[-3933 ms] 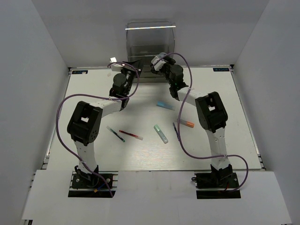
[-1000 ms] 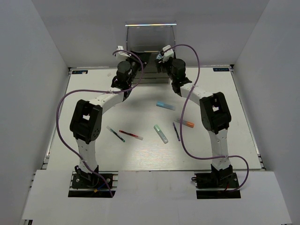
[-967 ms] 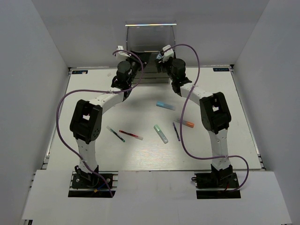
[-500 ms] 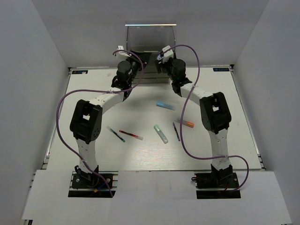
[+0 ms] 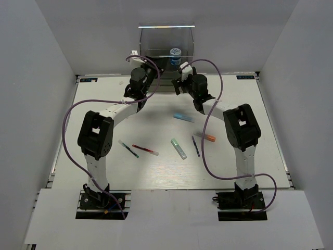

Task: Sort the stationery into containers
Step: Place the stationery in the drawer, then close the drawer at the center of the board.

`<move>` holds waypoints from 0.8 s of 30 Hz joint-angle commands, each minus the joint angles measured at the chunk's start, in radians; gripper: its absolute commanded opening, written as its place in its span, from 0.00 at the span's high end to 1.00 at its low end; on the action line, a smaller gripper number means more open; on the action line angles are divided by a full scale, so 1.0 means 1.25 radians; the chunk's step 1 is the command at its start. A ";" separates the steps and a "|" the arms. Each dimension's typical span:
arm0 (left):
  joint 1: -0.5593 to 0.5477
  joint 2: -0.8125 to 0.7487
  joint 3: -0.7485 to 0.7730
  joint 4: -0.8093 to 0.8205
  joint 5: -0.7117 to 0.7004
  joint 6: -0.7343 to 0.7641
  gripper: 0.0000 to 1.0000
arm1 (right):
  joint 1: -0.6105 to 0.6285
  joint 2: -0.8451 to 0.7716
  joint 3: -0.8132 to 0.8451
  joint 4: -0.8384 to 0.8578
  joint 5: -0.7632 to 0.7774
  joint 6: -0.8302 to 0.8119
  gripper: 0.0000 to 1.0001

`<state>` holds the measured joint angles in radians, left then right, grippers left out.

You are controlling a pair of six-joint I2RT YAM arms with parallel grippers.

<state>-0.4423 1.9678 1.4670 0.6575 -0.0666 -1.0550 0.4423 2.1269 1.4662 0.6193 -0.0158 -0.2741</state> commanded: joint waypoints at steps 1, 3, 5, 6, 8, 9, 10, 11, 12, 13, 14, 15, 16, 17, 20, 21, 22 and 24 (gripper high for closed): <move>0.002 -0.064 0.016 0.061 -0.008 -0.002 0.53 | -0.004 -0.056 -0.064 0.006 -0.041 0.003 0.10; 0.002 -0.064 0.007 0.061 -0.008 -0.002 0.53 | -0.003 -0.077 -0.081 0.011 -0.045 0.003 0.11; 0.002 -0.072 -0.013 0.061 -0.008 -0.002 0.53 | -0.003 -0.090 -0.119 0.024 -0.056 0.002 0.11; 0.002 -0.072 -0.020 0.068 -0.008 -0.002 0.53 | -0.003 -0.106 -0.130 0.027 -0.067 0.002 0.11; 0.002 -0.089 -0.049 0.076 -0.001 -0.002 0.53 | -0.003 -0.129 -0.179 0.043 -0.083 0.001 0.13; 0.002 -0.089 -0.060 0.077 -0.001 -0.010 0.53 | -0.003 -0.147 -0.191 0.048 -0.096 0.001 0.13; 0.002 -0.100 -0.087 0.084 -0.001 -0.010 0.53 | -0.003 -0.166 -0.231 0.060 -0.103 0.001 0.14; 0.002 -0.108 -0.102 0.084 -0.001 -0.010 0.53 | -0.002 -0.185 -0.244 0.062 -0.116 -0.002 0.16; 0.002 -0.108 -0.118 0.084 0.008 -0.017 0.53 | -0.003 -0.193 -0.254 0.065 -0.120 0.000 0.16; -0.006 -0.130 -0.151 0.091 0.015 -0.018 0.53 | -0.008 -0.203 -0.290 0.069 -0.126 0.000 0.17; -0.006 -0.138 -0.171 0.091 0.015 -0.018 0.53 | -0.004 -0.231 -0.302 0.074 -0.136 0.000 0.17; -0.006 -0.157 -0.209 0.091 0.024 -0.025 0.52 | -0.005 -0.241 -0.334 0.078 -0.139 -0.002 0.19; -0.006 -0.168 -0.230 0.091 0.024 -0.025 0.52 | -0.007 -0.250 -0.346 0.080 -0.146 -0.003 0.19; -0.006 -0.178 -0.249 0.091 0.031 -0.025 0.51 | -0.007 -0.277 -0.352 0.081 -0.155 -0.004 0.20; -0.013 -0.216 -0.316 0.068 0.031 -0.032 0.50 | -0.007 -0.311 -0.389 0.073 -0.169 -0.003 0.22; -0.013 -0.223 -0.329 0.068 0.031 -0.032 0.48 | -0.008 -0.321 -0.399 0.059 -0.173 -0.002 0.24; -0.013 -0.230 -0.351 0.055 0.031 -0.032 0.48 | -0.011 -0.328 -0.402 0.052 -0.174 0.002 0.26; -0.013 -0.239 -0.366 0.035 0.023 -0.032 0.44 | -0.014 -0.344 -0.401 0.020 -0.173 0.013 0.36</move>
<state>-0.4538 1.7393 1.0378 0.7280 -0.0437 -1.0916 0.4374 1.7458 0.9680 0.6476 -0.2092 -0.2737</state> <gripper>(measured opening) 0.543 0.664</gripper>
